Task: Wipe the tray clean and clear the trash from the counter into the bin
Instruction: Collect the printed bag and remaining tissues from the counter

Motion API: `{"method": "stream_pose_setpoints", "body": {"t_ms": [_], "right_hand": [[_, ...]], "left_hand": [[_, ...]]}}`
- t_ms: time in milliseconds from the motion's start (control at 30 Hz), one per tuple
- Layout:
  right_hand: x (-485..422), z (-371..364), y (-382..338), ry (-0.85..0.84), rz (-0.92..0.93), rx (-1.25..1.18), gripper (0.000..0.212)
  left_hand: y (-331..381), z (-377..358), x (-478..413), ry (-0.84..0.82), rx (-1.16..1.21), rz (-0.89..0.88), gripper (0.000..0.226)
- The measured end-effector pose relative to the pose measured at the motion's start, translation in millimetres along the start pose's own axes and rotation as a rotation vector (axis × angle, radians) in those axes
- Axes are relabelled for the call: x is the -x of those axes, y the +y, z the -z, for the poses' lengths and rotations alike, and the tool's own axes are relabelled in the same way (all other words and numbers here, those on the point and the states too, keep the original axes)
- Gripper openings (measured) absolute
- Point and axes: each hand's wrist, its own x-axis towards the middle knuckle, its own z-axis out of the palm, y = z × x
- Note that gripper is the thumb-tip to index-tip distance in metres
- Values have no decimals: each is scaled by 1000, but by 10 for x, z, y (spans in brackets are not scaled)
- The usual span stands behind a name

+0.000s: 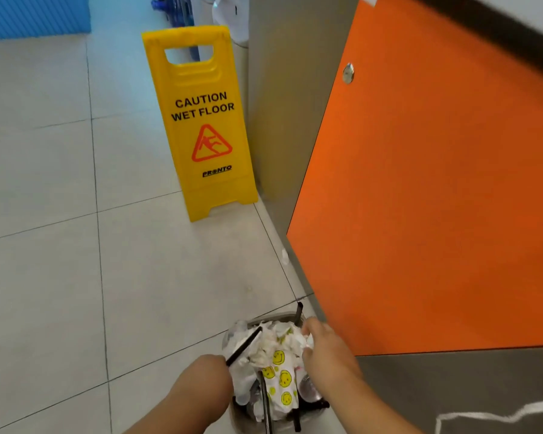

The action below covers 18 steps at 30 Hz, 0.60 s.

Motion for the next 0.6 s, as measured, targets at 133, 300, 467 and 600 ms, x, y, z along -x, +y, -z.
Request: {"method": "stream_pose_setpoints", "body": {"t_ms": [133, 300, 467, 600], "right_hand": [[-266, -305, 49, 19, 88, 26, 29], [-355, -794, 204, -19, 196, 115, 43], [-261, -1056, 309, -242, 230, 315, 65], [-283, -972, 263, -317, 206, 397, 69]], "left_hand": [[68, -114, -341, -66, -105, 10, 37], [34, -492, -737, -77, -107, 70, 40], [65, -779, -901, -81, 110, 160, 38], [49, -807, -803, 7, 83, 86, 38]]}}
